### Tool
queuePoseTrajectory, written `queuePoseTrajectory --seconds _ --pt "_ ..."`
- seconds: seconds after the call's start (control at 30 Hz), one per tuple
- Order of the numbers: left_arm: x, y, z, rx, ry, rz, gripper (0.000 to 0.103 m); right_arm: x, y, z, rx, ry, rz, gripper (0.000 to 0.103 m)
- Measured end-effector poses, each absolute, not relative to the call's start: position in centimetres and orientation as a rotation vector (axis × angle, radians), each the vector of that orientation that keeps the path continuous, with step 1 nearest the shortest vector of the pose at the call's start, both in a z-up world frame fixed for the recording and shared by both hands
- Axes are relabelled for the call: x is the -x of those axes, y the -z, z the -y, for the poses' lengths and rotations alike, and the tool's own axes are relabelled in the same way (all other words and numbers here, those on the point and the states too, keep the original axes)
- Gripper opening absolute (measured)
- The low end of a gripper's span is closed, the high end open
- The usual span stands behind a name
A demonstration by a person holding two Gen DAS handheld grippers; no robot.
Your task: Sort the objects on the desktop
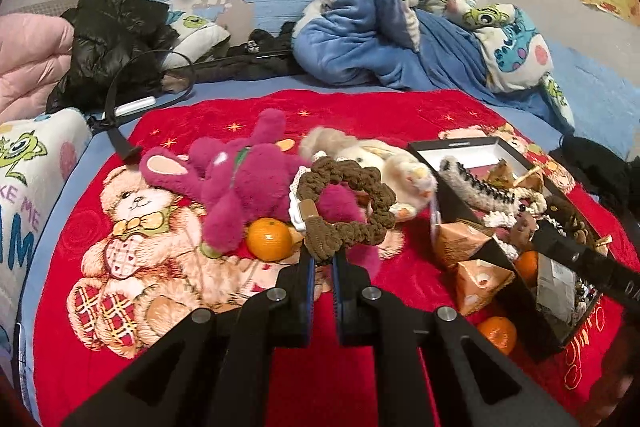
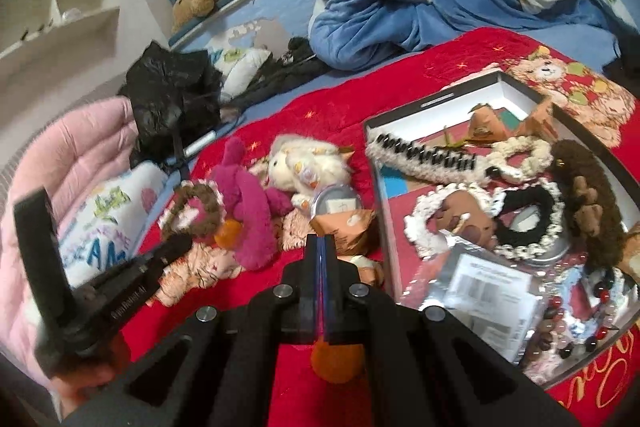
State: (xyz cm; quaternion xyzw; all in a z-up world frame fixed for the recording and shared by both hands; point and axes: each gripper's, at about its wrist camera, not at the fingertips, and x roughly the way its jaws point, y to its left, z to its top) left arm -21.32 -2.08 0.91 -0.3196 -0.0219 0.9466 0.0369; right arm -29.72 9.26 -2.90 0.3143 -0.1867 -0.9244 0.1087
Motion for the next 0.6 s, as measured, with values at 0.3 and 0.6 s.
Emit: queuePoseTrajectory --seconds 0.3,0.6 --pt "21.6 -0.2 0.6 0.986 -2.886 0.034 0.008 30.2 3.6 -7.7 -1.025 2.706 0.434 0.012" --pt "21.8 0.2 0.6 0.999 -2.87 0.027 0.008 30.2 4.9 -4.5 -1.167 2.761 0.269 0.052"
